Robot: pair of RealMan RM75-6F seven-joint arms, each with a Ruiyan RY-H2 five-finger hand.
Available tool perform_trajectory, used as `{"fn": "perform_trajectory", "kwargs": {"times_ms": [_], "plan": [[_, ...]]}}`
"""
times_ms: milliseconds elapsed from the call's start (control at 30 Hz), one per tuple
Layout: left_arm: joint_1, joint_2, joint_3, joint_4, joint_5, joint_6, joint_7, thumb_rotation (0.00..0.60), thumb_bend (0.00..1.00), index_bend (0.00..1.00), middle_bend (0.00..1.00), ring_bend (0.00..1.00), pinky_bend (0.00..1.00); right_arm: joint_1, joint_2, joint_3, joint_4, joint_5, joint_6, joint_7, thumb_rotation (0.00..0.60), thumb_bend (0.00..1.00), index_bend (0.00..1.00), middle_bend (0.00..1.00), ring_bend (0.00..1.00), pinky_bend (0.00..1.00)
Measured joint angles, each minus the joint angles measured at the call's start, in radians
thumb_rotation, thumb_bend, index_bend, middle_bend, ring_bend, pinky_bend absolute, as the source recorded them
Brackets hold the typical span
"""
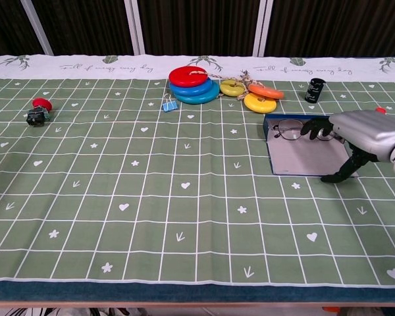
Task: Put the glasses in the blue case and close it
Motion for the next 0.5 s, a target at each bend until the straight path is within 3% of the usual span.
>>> {"fn": "perform_trajectory", "kwargs": {"times_ms": [500], "plan": [[0.0,0.001,0.0,-0.003,-0.004,-0.003,0.005,0.6,0.24,0.12,0.0,0.0,0.0,-0.018,-0.009,0.015,0.012,-0.021,-0.001,0.004,0.6,0.23,0.28,0.29,0.26,0.24]]}}
